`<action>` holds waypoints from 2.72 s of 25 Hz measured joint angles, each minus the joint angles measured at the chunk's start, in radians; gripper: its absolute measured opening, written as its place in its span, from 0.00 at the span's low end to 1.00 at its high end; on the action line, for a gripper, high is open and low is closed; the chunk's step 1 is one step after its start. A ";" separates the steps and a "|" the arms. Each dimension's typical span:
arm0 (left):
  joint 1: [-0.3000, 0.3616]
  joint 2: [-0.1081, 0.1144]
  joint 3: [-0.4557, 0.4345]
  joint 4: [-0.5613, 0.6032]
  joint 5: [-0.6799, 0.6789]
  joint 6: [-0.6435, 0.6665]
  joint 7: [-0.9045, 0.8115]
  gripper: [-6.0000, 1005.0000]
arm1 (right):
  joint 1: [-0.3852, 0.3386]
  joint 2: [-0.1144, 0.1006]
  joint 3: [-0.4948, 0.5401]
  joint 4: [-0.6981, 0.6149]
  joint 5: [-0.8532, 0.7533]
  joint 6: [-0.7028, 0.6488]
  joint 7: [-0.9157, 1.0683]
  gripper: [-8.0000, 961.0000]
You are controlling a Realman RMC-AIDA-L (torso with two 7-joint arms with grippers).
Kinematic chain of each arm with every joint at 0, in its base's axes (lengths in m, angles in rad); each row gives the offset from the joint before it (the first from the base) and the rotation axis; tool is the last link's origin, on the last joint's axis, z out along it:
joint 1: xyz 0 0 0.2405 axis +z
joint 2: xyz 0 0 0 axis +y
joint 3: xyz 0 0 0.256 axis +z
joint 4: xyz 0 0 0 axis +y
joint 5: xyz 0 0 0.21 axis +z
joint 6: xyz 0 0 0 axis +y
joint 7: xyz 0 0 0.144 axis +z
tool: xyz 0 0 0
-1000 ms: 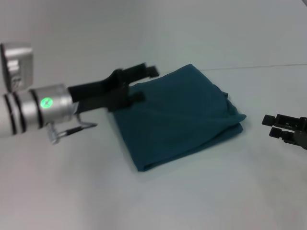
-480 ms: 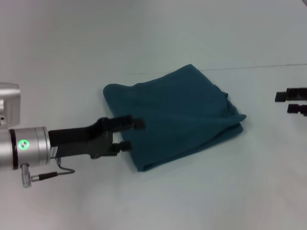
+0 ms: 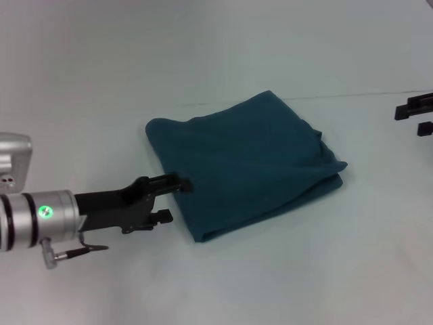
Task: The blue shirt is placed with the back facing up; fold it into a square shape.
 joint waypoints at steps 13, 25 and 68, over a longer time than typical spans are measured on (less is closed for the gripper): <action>-0.071 -0.040 0.102 -0.090 0.001 -0.225 0.004 0.90 | 0.009 -0.020 0.003 0.002 -0.020 -0.003 0.025 0.73; -0.124 -0.057 0.133 -0.100 0.001 -0.266 0.001 0.86 | 0.003 -0.019 0.008 0.003 -0.017 -0.007 0.016 0.73; -0.069 0.044 -0.047 0.056 0.284 0.042 0.007 0.10 | -0.009 -0.013 0.003 0.003 -0.008 -0.024 0.002 0.73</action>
